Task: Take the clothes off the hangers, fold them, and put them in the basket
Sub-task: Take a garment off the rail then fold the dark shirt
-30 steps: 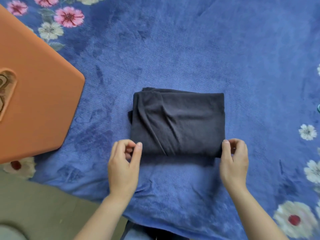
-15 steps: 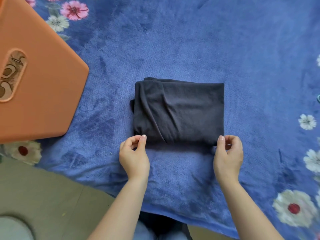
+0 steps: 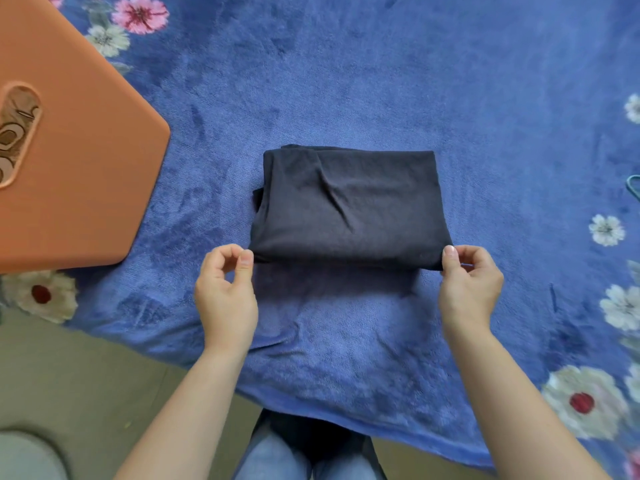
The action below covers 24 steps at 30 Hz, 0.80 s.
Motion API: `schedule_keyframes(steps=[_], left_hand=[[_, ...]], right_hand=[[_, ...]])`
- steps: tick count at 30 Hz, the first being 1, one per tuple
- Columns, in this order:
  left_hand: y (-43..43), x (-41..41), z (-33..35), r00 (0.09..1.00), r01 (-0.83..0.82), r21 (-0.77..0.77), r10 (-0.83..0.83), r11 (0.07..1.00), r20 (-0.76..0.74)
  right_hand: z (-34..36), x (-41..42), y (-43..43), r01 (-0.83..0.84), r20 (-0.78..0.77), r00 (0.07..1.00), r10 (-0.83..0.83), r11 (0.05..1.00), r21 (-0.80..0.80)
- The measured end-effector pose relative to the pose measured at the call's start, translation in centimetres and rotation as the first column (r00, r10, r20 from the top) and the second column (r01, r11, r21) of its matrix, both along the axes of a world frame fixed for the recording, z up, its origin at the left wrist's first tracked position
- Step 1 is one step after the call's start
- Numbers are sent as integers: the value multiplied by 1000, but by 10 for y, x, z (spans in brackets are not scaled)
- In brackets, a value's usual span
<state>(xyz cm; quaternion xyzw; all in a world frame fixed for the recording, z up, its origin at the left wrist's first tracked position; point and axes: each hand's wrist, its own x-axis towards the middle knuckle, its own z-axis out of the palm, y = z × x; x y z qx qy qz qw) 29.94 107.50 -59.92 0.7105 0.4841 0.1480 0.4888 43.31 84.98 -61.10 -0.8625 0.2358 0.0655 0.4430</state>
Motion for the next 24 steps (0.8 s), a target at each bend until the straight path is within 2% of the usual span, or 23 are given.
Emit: schedule_keyframes(steps=[4,8,11,16,21,24], left_hand=[[13,-9,-7,998,66,45,-66,997,0],[16,-17,-27,972,97,-144,-125,985,-201],[21,-6,-21,946,140,-228,-198,964,-257],[28,47,-1,988,63,-79,-73,995,-136],[35,120,-9,951,144,5,-137,990,-277],[41,140,-18,944,178,93,-143,980,-298]], right_hand=[[2,5,-3,45,22,999,-45,999,28],[-6,-12,-6,5,-117,993,-3,1000,17],[-4,-12,-9,-33,-165,986,39,999,38],[5,32,13,-115,-64,991,116,993,11],[-4,91,47,-274,-59,961,271,960,-56],[-11,110,55,-331,-73,943,324,932,-148]])
